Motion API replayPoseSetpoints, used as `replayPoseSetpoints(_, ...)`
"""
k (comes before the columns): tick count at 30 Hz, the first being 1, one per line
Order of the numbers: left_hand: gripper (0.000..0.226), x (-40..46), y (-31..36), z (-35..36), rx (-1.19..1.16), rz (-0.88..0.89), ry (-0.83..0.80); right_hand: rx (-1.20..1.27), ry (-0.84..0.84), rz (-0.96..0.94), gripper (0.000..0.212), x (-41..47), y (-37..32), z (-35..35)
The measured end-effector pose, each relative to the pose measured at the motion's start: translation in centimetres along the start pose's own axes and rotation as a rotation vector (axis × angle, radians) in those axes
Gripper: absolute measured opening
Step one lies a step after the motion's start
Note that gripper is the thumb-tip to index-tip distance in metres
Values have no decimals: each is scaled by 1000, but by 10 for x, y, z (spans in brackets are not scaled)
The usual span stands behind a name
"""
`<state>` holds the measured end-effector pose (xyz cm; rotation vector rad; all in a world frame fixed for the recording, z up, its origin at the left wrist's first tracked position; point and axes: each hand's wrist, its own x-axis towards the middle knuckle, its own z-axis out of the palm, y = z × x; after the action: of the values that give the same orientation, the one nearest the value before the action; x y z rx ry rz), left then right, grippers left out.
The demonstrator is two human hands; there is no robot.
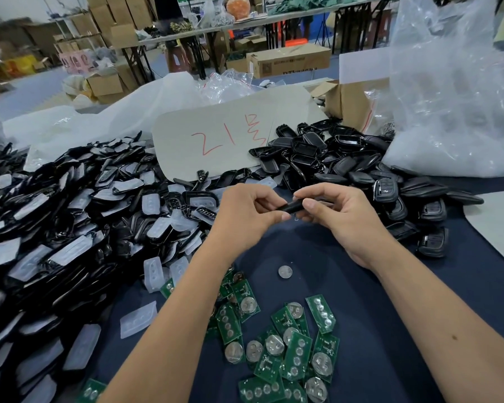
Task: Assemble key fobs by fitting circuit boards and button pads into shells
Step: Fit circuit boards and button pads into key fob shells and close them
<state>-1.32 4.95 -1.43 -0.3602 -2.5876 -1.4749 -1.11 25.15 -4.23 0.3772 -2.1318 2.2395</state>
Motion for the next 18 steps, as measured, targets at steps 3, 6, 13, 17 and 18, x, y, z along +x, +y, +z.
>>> replayPoseSetpoints(3, 36, 1, -1, -2, 15, 48, 13, -43, -30, -16, 24, -1, -1, 0)
replayPoseSetpoints(6, 38, 1, -1, -2, 23, 75, -9, -81, -22, -46, 26, -3, -1, 0)
replayPoseSetpoints(13, 28, -1, -5, -4, 91, 128, -39, -251, -4, -125, 22, -2, -1, 1)
replayPoseSetpoints(17, 29, -4, 2, 1, 206, 237, -38, -375, -26, -214, 26, -2, -3, 7)
replayPoseSetpoints(18, 34, -5, 4, 3, 219, 249, -40, -410, -31, -230, 28, -2, -3, 8)
